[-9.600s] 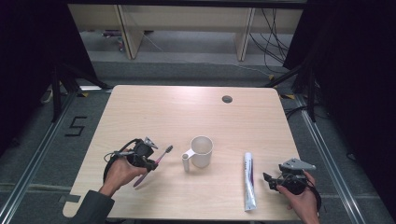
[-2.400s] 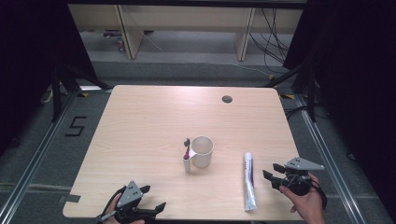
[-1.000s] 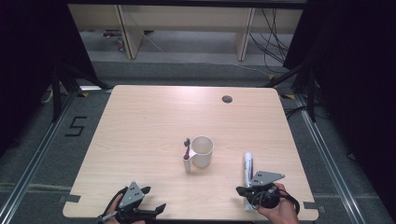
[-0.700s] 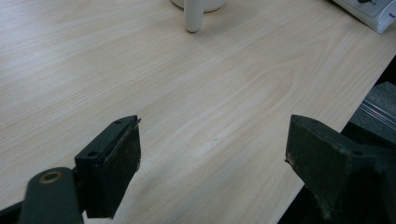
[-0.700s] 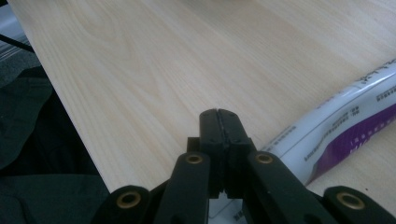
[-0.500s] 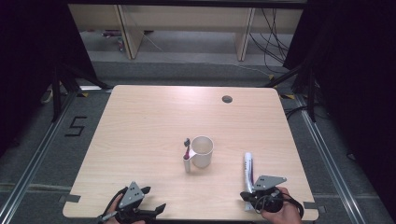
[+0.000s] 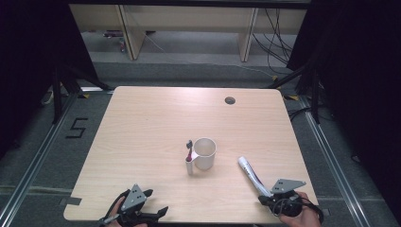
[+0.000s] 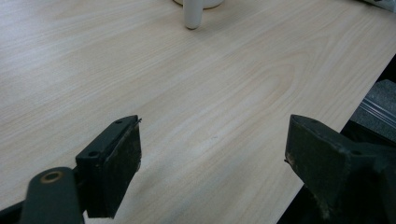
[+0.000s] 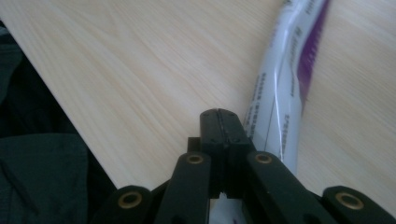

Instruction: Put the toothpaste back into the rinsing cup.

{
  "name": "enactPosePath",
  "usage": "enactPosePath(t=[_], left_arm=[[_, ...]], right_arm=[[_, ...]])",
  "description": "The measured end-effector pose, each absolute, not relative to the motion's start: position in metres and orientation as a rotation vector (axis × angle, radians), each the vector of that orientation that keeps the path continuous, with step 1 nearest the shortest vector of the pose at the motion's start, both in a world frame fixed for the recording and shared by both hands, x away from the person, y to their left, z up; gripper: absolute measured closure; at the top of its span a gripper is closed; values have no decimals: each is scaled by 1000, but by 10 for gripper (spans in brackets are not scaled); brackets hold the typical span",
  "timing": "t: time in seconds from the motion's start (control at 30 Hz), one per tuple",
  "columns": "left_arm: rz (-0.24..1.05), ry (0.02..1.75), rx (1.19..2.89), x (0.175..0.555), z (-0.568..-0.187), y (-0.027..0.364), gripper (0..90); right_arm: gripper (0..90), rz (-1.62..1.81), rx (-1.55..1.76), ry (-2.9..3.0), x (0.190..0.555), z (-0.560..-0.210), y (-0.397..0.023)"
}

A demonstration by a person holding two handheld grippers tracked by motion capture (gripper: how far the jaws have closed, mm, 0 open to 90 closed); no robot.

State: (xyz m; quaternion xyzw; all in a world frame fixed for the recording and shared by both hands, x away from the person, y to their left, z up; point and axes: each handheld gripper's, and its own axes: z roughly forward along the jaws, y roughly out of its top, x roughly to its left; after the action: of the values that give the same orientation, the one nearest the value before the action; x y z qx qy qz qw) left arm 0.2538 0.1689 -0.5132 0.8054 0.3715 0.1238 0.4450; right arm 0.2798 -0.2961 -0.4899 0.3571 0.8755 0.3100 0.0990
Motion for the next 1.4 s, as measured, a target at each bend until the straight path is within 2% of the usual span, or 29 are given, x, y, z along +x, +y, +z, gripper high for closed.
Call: enactPosePath(t=[0.33,0.57,1.03,1.4], left_arm=[[304,927,1999,254,-514,169,181],[302,926,2008,254,-514,169,182],[298,925,1992,253,-514,167,184],[307,919,2013,253,-512,169,184]], right_arm=[[900,818,1214,2510,297,-489,-327],[900,754,1279,2470,332,-487,-340],[900,685,1354,2431,393,-484,-337],[897,708,1338,2411,413,-487,-322]])
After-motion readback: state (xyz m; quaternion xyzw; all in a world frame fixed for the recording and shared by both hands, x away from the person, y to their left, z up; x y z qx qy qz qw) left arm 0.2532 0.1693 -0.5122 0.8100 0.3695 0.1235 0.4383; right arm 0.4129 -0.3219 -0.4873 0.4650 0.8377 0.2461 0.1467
